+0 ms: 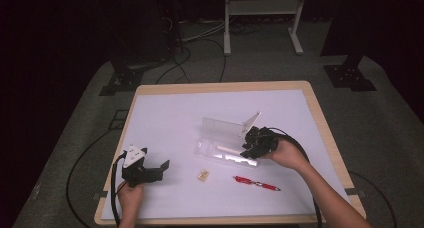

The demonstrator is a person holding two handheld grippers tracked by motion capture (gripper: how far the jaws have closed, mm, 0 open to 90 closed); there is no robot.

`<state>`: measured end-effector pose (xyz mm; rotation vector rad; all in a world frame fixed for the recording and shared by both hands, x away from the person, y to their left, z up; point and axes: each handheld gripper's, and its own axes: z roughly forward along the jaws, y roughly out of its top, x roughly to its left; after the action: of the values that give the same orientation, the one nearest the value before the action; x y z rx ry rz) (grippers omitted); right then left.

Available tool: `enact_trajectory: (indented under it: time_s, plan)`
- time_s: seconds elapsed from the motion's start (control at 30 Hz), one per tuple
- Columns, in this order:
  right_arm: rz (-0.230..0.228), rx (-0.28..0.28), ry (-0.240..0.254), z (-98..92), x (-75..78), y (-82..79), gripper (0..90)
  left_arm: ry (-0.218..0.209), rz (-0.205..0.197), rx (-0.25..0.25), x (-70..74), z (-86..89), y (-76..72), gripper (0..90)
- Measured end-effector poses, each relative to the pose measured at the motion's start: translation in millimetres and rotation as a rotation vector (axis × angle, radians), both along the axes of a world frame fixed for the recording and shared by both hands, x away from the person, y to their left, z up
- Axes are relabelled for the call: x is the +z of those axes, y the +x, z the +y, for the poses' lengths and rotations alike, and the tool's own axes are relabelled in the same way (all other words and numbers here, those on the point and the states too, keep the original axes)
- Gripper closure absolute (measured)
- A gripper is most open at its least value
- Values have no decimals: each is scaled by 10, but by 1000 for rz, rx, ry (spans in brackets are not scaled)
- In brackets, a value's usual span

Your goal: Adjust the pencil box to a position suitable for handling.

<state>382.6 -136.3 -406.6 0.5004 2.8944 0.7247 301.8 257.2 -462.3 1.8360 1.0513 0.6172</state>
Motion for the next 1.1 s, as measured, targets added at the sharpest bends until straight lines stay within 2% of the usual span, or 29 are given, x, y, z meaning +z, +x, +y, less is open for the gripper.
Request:
enact_trajectory:
  time_s: [0.43, 1.1]
  plan:
    - [5, 7, 20, -104, 41, -130, 605, -3, 1, 1, -2, -7, -1, 13]
    - [15, 25, 39, -228, 19, -301, 534, 4, 5, 0, 2, -6, -4, 13]
